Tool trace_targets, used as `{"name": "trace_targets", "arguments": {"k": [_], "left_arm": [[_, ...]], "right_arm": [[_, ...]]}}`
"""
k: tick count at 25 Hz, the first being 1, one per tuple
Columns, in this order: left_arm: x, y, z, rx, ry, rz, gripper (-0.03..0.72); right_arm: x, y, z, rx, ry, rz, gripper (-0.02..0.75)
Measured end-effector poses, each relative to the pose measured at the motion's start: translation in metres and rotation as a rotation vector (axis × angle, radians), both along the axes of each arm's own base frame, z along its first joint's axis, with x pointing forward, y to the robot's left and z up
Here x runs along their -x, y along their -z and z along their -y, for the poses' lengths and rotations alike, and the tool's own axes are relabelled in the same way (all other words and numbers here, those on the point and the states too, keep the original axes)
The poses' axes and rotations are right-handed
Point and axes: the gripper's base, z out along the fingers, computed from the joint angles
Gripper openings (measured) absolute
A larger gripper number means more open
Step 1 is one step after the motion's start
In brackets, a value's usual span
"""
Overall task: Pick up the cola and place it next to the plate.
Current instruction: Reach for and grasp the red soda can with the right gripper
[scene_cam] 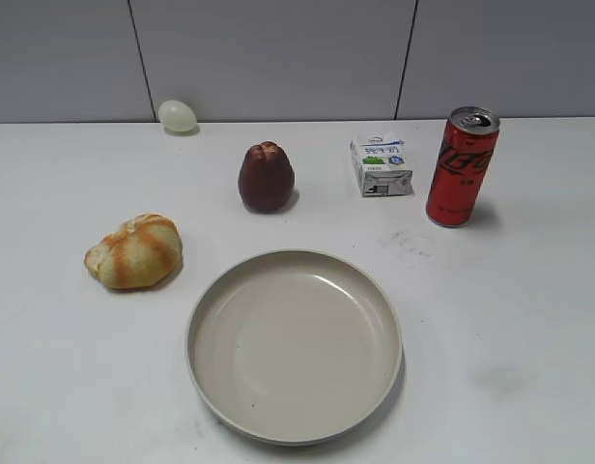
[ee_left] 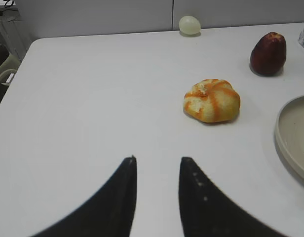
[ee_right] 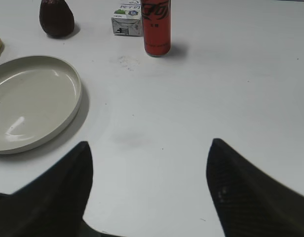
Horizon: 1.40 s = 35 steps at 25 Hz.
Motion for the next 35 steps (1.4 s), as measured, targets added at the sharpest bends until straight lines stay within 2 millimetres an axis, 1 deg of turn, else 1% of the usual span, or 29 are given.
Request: {"name": "trace_targets", "arguments": {"k": [15,17,20,24,27,31,35], "left_arm": [[0.0,0.0,0.0,0.0,0.0,0.0,0.232],[0.0,0.0,0.0,0.0,0.0,0.0,0.232],[0.0,0.0,0.0,0.0,0.0,0.0,0.232],[0.0,0.0,0.0,0.0,0.0,0.0,0.232],[0.0,0.0,0.0,0.0,0.0,0.0,0.232],[0.0,0.0,0.0,0.0,0.0,0.0,0.232],[0.0,0.0,0.0,0.0,0.0,0.0,0.232]], "right_arm": [[0.0,0.0,0.0,0.004,0.003,0.002,0.574],[0.0,-0.003,0.001,0.007,0.008,0.022,0.574],[-0.004,-0.013,0.003,0.014,0.026,0.097,0.573],[-0.026,-0.028,-0.001,0.008,0.032,0.153,0.573],[-0.051,-0.036,-0.006,0.017,0.032,0.109,0.573],[-0.09,-0.051,-0.014,0.039,0.031,0.006,0.573],[-0.137,-0.068,-0.023,0.048,0.036,-0.103,0.573]]}}
